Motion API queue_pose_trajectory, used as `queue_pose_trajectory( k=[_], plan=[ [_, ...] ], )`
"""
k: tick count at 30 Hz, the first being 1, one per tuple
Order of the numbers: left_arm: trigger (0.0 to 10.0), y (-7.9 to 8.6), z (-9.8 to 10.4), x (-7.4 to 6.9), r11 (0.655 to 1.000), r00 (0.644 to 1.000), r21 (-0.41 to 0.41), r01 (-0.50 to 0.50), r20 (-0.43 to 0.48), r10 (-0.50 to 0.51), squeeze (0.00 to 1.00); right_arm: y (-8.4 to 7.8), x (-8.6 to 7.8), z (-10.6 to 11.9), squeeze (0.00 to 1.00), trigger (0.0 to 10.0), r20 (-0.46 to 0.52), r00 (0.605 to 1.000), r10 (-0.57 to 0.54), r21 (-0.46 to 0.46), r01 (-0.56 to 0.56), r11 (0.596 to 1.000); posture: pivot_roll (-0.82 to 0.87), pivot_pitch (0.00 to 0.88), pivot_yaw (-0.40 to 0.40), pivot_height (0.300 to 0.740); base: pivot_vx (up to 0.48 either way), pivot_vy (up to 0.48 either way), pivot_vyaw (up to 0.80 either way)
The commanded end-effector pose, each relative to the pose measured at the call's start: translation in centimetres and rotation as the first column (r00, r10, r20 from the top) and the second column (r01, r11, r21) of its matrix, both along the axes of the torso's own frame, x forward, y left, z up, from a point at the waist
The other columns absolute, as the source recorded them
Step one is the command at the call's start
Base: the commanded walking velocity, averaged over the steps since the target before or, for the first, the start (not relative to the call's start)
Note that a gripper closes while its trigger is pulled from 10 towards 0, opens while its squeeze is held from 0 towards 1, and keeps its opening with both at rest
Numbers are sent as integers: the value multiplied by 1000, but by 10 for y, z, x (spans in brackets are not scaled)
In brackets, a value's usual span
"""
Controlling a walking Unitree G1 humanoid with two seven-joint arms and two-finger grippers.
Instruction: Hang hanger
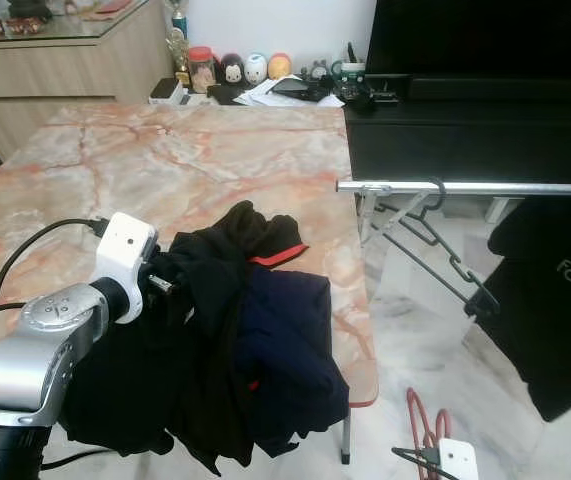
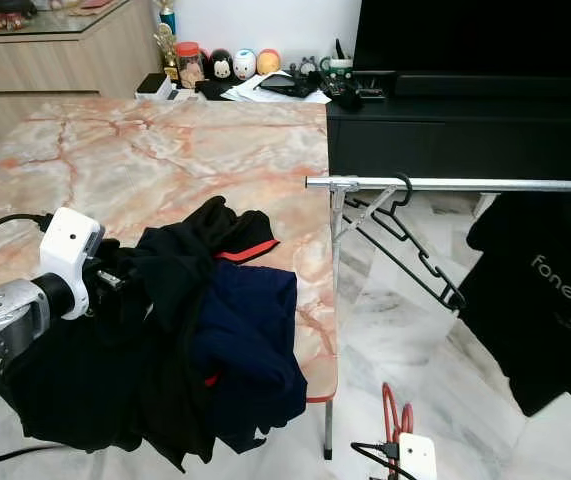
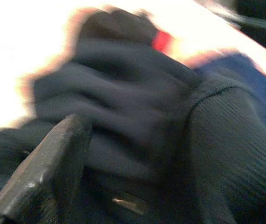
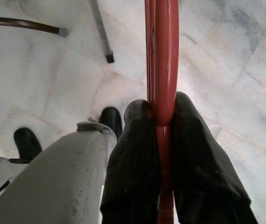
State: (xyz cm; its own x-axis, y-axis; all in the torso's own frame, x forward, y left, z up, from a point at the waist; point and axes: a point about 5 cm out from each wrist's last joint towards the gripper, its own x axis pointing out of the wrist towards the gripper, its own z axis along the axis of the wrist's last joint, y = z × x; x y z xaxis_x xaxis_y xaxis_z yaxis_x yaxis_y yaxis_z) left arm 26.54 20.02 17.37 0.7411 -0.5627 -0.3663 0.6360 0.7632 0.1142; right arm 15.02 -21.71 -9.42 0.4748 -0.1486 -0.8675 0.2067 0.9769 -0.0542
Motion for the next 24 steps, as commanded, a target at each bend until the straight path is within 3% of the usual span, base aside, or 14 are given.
queue_pose_trajectory(
  k=[1,2,3,5,7,10,12,15,17,19,20,22,23,24],
  plan=[
    [10000,-12,5,-12,988,988,-5,156,-9,-156,0,2,3,1,0,10000,6,1000,3,3,-3,1000,-9,0,6,740,0,0,0],
    [10000,-12,5,-12,988,988,-5,156,-9,-156,0,2,3,1,0,10000,6,1000,3,3,-3,1000,-9,0,6,740,0,0,0],
    [10000,-15,6,-23,971,972,-71,227,-43,-230,0,2,3,1,0,10000,6,1000,5,4,-5,1000,-8,0,5,740,0,0,0],
    [10000,-17,10,-30,953,962,-158,260,-46,-271,0,2,3,1,0,10000,6,1000,6,5,-6,1000,-8,0,5,740,0,0,0],
    [10000,-13,13,-28,945,974,-246,217,-11,-226,0,2,3,1,0,10000,6,1000,8,5,-8,1000,-4,0,1,740,0,0,0],
    [10000,-2,12,-20,950,992,-285,123,21,-123,0,2,3,1,0,10000,8,1000,8,6,-8,1000,-10,0,4,740,0,0,0],
    [10000,-1,13,-20,947,994,-301,109,23,-107,0,2,3,1,0,10000,8,1000,8,7,-8,1000,-9,0,3,740,0,0,0],
    [10000,-4,7,-28,949,990,-290,128,-19,-139,0,1,3,1,0,10000,7,1000,9,5,-9,1000,-4,0,1,740,0,0,0],
    [10000,-13,5,-39,923,974,-335,190,-49,-219,0,1,3,1,0,10000,6,1000,11,5,-11,1000,-4,0,1,740,0,0,0],
    [10000,-18,0,-45,932,964,-284,225,-76,-255,0,1,3,1,0,10000,6,1000,12,5,-12,1000,-7,0,-1,740,0,0,0],
    [10000,-20,-11,-42,967,969,-125,220,-86,-232,0,0,3,1,0,10000,6,1000,14,3,-14,1000,-6,0,-2,740,0,0,0],
    [10000,-20,-16,-38,978,975,-55,200,-88,-204,0,0,3,1,0,10000,5,1000,15,2,-15,1000,-6,0,-2,740,0,0,0],
    [10000,-20,-19,-30,984,984,40,171,-54,-169,0,0,3,1,0,10000,5,1000,14,1,-14,1000,-5,0,-2,740,0,0,0],
    [10000,-20,-19,-30,984,984,40,171,-54,-169,0,0,3,1,0,10000,5,1000,14,1,-14,1000,-5,0,-2,740,0,0,0]
  ],
)
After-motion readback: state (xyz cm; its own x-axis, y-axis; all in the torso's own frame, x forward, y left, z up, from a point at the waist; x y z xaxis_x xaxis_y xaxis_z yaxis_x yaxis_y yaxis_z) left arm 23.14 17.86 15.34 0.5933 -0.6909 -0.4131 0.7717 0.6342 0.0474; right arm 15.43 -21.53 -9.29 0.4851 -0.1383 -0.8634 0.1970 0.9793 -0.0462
